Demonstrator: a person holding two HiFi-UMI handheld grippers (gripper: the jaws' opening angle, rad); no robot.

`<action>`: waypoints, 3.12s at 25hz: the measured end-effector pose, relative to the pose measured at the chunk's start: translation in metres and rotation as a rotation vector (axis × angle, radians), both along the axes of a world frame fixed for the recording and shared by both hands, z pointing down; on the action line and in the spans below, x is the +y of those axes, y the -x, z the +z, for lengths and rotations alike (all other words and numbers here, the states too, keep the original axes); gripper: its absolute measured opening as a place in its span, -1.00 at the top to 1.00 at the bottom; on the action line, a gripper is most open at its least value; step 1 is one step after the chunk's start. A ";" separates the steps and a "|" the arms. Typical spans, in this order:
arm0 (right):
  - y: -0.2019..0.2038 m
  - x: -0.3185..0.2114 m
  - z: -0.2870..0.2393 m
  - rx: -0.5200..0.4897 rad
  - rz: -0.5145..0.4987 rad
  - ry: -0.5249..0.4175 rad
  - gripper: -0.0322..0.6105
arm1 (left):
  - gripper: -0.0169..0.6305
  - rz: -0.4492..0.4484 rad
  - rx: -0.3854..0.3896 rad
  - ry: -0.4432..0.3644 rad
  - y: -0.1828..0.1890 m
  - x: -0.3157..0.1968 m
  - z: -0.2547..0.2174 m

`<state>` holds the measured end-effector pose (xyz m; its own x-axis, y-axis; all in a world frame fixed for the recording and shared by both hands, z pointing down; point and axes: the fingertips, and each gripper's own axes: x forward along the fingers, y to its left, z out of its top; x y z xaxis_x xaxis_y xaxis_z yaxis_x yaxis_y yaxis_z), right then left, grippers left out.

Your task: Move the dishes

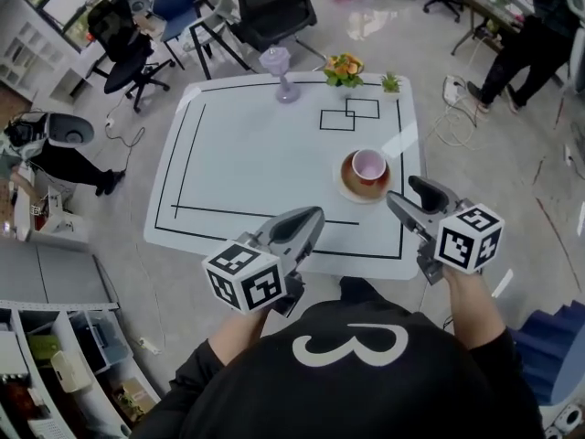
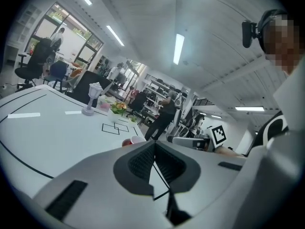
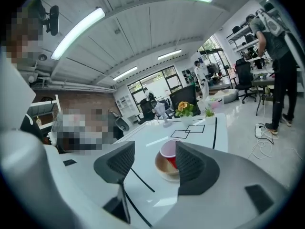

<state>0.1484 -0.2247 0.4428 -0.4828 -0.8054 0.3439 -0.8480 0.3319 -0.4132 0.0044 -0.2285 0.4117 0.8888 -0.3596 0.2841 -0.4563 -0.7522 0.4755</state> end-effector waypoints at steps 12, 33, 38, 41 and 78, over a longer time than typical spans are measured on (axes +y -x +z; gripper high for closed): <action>-0.013 -0.069 0.049 -0.030 0.020 0.109 0.19 | 0.94 -0.082 0.038 0.041 0.004 -0.041 0.004; -0.014 -0.100 0.097 0.047 0.071 0.256 0.81 | 0.94 -0.147 0.030 0.068 0.018 -0.071 0.020; -0.015 -0.098 0.095 0.055 0.078 0.259 0.80 | 0.94 -0.160 0.038 0.072 0.021 -0.070 0.020; -0.013 -0.100 0.081 0.065 0.081 0.229 0.79 | 0.94 -0.173 0.039 0.072 0.026 -0.070 0.021; 0.154 -0.084 0.086 0.035 -0.273 0.254 0.78 | 0.94 -0.403 0.025 0.096 0.132 -0.026 0.023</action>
